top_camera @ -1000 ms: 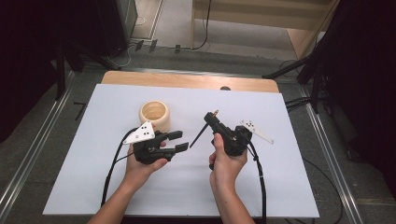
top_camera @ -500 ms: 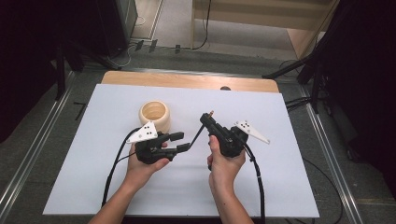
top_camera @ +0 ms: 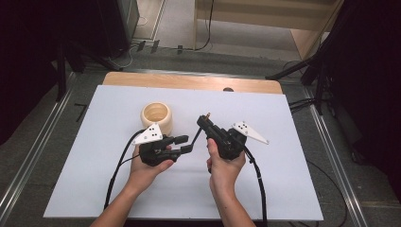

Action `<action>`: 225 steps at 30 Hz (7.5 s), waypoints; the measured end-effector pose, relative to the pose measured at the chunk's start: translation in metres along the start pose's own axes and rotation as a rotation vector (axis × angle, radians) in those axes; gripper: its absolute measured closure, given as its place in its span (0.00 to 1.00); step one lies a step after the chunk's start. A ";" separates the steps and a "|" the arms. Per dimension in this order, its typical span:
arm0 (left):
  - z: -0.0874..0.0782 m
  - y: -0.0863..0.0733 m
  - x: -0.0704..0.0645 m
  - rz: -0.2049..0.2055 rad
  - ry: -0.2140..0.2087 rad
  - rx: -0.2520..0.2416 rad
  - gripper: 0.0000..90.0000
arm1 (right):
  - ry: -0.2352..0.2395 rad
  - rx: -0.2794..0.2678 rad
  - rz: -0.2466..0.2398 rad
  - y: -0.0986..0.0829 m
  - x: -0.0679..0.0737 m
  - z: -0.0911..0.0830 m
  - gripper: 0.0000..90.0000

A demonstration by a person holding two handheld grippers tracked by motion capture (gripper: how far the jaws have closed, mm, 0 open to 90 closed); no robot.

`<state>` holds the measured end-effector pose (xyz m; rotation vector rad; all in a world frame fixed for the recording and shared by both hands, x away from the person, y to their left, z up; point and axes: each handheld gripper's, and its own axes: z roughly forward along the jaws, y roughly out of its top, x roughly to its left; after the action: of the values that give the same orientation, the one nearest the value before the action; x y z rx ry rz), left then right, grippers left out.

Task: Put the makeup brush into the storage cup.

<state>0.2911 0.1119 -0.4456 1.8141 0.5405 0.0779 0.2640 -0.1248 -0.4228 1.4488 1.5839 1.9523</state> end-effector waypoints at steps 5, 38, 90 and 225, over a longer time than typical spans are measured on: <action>0.003 0.000 0.000 -0.012 0.010 0.012 0.71 | 0.015 0.006 -0.015 -0.001 0.003 0.002 0.94; -0.003 0.011 -0.001 -0.047 -0.013 -0.008 0.85 | 0.068 0.076 -0.062 -0.012 0.011 0.011 0.94; -0.011 0.010 0.005 -0.037 0.038 -0.037 0.95 | 0.010 0.098 -0.246 0.001 -0.005 -0.006 0.00; -0.050 0.039 0.076 -0.003 0.345 -0.250 0.95 | -0.191 0.106 -0.376 -0.016 -0.120 -0.134 0.00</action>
<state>0.3547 0.1788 -0.4103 1.5616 0.7415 0.4434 0.2094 -0.2828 -0.4897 1.2214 1.7421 1.4973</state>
